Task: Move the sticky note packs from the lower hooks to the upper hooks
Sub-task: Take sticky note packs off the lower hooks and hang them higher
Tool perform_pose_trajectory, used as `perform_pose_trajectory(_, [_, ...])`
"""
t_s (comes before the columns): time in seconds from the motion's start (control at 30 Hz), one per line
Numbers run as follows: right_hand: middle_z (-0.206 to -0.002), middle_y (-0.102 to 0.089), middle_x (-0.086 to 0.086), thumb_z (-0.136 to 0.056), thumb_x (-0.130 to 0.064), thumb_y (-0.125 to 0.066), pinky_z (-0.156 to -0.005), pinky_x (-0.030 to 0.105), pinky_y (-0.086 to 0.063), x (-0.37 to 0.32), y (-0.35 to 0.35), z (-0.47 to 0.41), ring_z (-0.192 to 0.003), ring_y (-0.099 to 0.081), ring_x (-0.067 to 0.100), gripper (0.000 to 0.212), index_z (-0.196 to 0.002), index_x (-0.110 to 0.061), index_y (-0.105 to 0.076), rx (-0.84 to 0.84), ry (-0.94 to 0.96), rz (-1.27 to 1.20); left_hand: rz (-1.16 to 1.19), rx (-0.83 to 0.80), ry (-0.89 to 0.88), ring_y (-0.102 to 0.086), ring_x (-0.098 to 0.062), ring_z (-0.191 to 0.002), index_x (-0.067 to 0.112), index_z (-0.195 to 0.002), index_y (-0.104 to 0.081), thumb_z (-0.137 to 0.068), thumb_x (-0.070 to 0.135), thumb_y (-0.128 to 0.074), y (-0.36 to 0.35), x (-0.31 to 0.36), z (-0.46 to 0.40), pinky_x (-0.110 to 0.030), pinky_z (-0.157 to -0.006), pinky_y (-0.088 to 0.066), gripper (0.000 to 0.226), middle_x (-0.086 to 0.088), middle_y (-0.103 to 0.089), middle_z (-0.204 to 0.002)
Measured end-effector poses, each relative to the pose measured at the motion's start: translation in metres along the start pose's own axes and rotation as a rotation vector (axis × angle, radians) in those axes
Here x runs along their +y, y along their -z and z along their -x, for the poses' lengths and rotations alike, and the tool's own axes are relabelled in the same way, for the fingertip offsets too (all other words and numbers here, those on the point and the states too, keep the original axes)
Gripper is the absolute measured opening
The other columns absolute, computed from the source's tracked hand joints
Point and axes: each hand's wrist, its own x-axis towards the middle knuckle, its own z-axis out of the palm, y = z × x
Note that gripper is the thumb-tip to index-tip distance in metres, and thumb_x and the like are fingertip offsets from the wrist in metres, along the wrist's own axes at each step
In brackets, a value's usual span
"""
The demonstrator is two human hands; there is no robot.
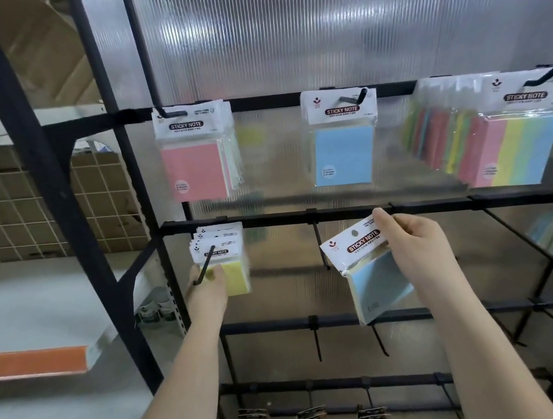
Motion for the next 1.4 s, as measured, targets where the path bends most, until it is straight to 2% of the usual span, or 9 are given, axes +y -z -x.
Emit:
perform_pose_trajectory(0.2, [-0.052,-0.061,-0.016,-0.097,-0.036,-0.047,-0.059,0.028,-0.029,0.002,-0.002,0.001,-0.06,-0.043,0.011,0.043,-0.075,-0.004,-0.063,-0.013,-0.007,0.029,0.064,0.135,-0.039,-0.057,-0.029,-0.088,-0.003,-0.112,-0.053,-0.098,0.025,-0.046,-0.002,-0.006,0.016,-0.029,-0.068,-0.037,0.032,-0.012,-0.056,-0.093])
perform_pose_trajectory(0.4, [-0.063,-0.066,-0.011,-0.098,-0.039,-0.046,-0.06,0.027,-0.031,0.002,-0.006,0.005,-0.064,-0.047,0.011,0.043,-0.08,-0.007,-0.068,-0.053,0.009,0.011,0.267,0.053,-0.017,-0.046,-0.01,-0.062,0.01,-0.106,-0.041,-0.101,0.021,-0.039,0.01,0.002,0.028,-0.019,-0.049,-0.032,0.012,-0.012,-0.052,-0.094])
perform_pose_trajectory(0.6, [-0.057,-0.057,-0.008,-0.096,-0.042,-0.048,-0.057,0.028,-0.03,0.006,-0.012,0.003,-0.057,-0.041,0.016,0.046,-0.075,-0.004,-0.062,-0.009,0.027,-0.074,0.451,-0.053,0.138,-0.051,-0.028,-0.089,0.023,-0.099,-0.05,-0.099,0.017,-0.04,0.031,-0.006,0.03,-0.036,-0.076,-0.043,0.012,-0.01,-0.054,-0.102])
perform_pose_trajectory(0.73, [-0.069,-0.061,0.002,-0.096,-0.042,-0.049,-0.062,0.03,-0.034,0.006,-0.02,0.005,-0.065,-0.049,0.02,0.041,-0.077,-0.009,-0.065,-0.008,-0.003,-0.156,0.508,-0.037,0.217,-0.053,-0.027,-0.079,0.023,-0.081,-0.055,-0.095,0.023,-0.048,0.049,-0.009,0.036,-0.035,-0.068,-0.041,0.016,-0.011,-0.057,-0.091])
perform_pose_trajectory(0.93, [-0.084,-0.068,-0.004,-0.098,-0.038,-0.048,-0.056,0.026,-0.047,0.0,-0.028,0.008,-0.071,-0.063,0.014,0.026,-0.084,-0.024,-0.064,-0.058,-0.096,-0.304,0.237,0.1,0.039,-0.053,-0.018,-0.068,0.005,-0.094,-0.059,-0.096,0.037,-0.047,0.085,0.004,0.064,-0.029,-0.061,-0.037,0.033,-0.011,-0.057,-0.08])
perform_pose_trajectory(1.1, [-0.093,-0.071,0.001,-0.098,-0.033,-0.05,-0.057,0.025,-0.047,-0.002,-0.035,0.005,-0.078,-0.066,0.017,0.025,-0.1,-0.016,-0.068,-0.069,-0.075,-0.338,-0.002,0.109,-0.081,-0.049,-0.013,-0.066,0.003,-0.09,-0.057,-0.097,0.036,-0.045,0.114,0.024,0.071,-0.027,-0.057,-0.033,0.036,-0.006,-0.054,-0.075])
perform_pose_trajectory(1.2, [-0.086,-0.071,-0.002,-0.096,-0.03,-0.054,-0.058,0.025,-0.046,-0.005,-0.039,0.002,-0.08,-0.067,0.018,0.021,-0.09,-0.017,-0.068,-0.036,-0.009,-0.342,-0.035,0.143,-0.128,-0.048,-0.013,-0.066,0.002,-0.081,-0.052,-0.097,0.037,-0.044,0.119,0.032,0.075,-0.027,-0.058,-0.033,0.039,-0.013,-0.056,-0.079])
perform_pose_trajectory(1.3, [-0.068,-0.062,-0.009,-0.094,-0.027,-0.056,-0.048,0.014,-0.043,-0.016,-0.04,-0.001,-0.058,-0.059,-0.003,0.024,-0.072,-0.018,-0.06,0.042,0.126,-0.337,-0.011,0.159,-0.152,-0.048,-0.015,-0.065,0.009,-0.071,-0.046,-0.097,0.037,-0.044,0.12,0.039,0.079,-0.028,-0.058,-0.033,0.039,-0.008,-0.053,-0.072])
perform_pose_trajectory(1.4, [-0.061,-0.051,-0.008,-0.094,-0.026,-0.057,-0.041,0.007,-0.036,-0.032,-0.038,-0.005,-0.046,-0.049,-0.008,0.031,-0.065,-0.017,-0.052,0.145,0.273,-0.342,0.027,0.162,-0.192,-0.052,-0.015,-0.068,0.011,-0.074,-0.052,-0.097,0.04,-0.045,0.118,0.043,0.08,-0.027,-0.059,-0.035,0.037,-0.002,-0.057,-0.072])
